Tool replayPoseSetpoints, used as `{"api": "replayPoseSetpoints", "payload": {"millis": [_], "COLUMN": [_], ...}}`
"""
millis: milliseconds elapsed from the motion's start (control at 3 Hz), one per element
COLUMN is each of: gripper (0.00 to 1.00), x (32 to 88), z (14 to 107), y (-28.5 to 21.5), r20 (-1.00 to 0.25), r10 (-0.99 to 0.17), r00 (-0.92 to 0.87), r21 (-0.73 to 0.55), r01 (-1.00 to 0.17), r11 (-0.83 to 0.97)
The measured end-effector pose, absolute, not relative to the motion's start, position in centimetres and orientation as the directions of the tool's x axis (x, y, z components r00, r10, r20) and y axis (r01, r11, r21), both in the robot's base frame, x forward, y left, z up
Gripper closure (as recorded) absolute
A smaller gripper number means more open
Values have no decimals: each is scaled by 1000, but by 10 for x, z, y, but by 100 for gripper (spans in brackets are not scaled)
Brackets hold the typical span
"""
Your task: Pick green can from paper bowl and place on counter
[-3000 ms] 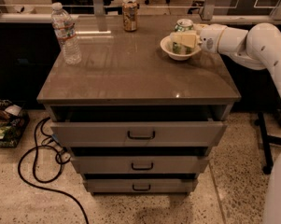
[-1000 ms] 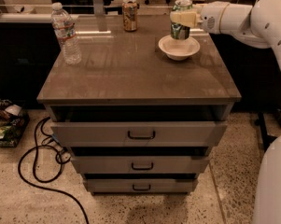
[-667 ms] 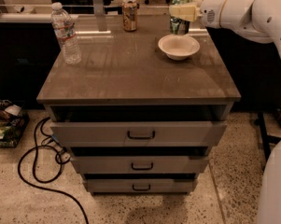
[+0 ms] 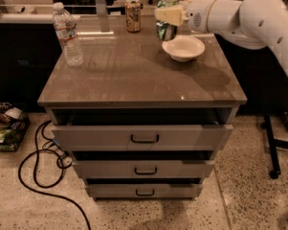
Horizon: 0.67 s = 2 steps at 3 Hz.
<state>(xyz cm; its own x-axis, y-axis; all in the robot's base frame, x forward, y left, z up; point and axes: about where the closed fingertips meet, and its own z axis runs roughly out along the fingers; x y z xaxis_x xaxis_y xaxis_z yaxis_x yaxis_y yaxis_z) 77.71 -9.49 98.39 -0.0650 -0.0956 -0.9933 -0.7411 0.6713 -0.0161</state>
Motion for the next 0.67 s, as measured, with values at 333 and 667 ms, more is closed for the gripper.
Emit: {"api": "replayPoseSetpoints", "payload": {"millis": [333,667], "gripper": [100,100], "x": [758,739], "z": [961,941], "y": [-55,-14], "r20": [-991,-991], "r10": [-101,-103], "r00": [-88,-86], "r21": [5,14], "r01": [-776,-830], "r11": [631,558]}}
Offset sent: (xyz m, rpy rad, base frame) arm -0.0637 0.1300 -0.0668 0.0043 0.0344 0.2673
